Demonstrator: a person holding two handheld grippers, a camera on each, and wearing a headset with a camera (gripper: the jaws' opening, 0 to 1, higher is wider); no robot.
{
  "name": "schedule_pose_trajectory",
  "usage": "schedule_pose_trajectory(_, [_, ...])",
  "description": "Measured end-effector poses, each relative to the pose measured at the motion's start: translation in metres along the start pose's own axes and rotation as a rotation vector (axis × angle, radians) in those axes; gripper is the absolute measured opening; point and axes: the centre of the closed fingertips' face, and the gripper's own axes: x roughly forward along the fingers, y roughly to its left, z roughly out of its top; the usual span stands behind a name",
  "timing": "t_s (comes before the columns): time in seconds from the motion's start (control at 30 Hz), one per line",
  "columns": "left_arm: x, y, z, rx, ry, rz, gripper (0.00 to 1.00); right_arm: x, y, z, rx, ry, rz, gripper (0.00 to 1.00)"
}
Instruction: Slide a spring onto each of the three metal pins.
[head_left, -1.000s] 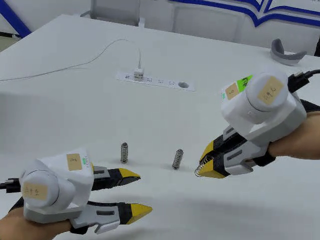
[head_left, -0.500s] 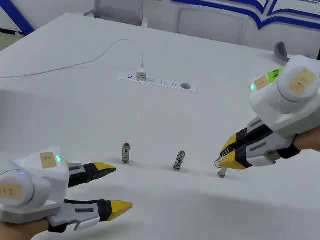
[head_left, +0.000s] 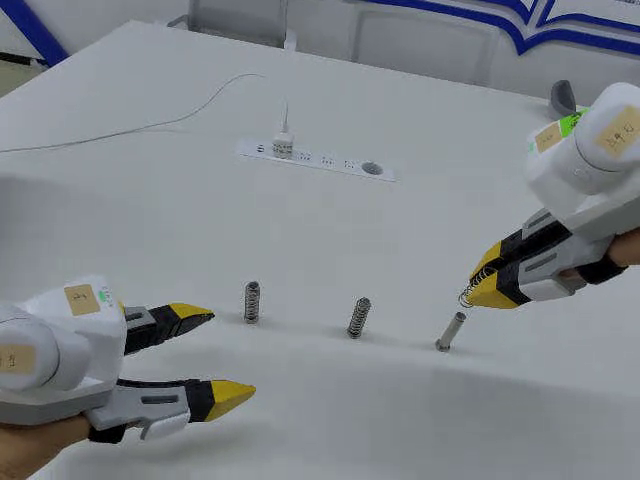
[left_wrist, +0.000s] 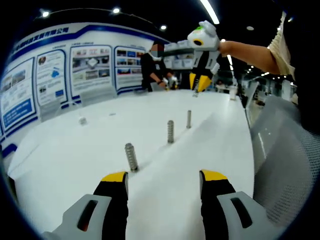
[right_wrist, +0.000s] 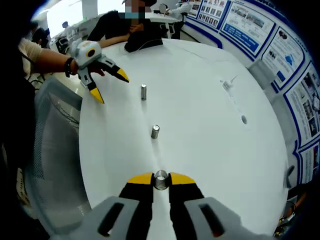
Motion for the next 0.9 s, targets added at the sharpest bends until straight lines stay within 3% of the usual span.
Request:
schedule_pose_trajectory(0.3, [-0.001,0.003,0.004,0.001,-0.002,0.010,0.60,0.018,-0.011,-0.015,0.001,0.061,0.013,0.13])
schedule_pose_trajectory(0.9, [-0.001,0.004,0.002,-0.009,0.004,0.013,0.60,0.037,-0.017,-0.028,0.019,0.098,0.037,0.13])
